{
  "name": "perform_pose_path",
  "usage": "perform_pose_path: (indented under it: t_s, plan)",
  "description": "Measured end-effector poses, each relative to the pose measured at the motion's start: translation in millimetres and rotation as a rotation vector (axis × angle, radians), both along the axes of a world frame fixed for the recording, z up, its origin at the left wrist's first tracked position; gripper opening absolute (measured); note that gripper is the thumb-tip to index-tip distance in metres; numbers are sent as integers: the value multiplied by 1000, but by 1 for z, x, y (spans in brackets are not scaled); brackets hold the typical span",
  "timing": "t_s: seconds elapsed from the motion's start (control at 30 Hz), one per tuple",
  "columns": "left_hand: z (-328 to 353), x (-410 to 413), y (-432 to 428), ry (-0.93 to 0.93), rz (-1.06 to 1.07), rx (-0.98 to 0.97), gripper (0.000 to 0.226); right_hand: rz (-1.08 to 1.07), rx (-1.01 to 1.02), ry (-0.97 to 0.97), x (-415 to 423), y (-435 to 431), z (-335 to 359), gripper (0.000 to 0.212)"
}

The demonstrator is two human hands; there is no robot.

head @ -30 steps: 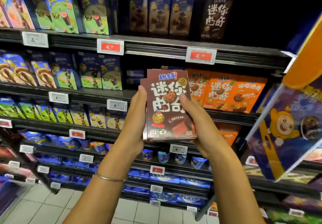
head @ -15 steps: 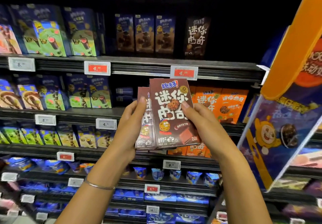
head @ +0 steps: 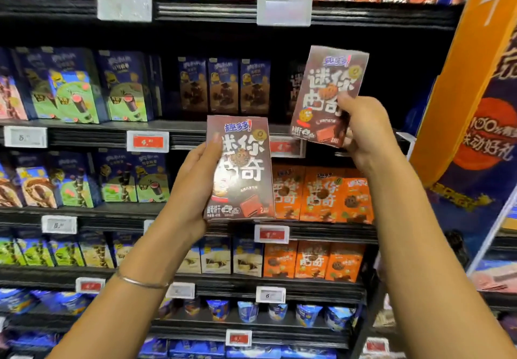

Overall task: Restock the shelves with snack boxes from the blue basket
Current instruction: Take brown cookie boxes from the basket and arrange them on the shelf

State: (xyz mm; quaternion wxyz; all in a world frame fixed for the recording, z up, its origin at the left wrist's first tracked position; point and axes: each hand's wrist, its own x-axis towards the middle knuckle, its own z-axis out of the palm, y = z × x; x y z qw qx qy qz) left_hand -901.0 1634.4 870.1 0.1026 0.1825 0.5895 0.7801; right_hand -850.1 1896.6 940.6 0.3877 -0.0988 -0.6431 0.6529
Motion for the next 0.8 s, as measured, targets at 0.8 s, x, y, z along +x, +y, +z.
perform_pose_path:
  t_s: [0.8]
  plan:
    - [27,-5,1,-60,-77,55,42,-278,490,-291,-86,63,9,38]
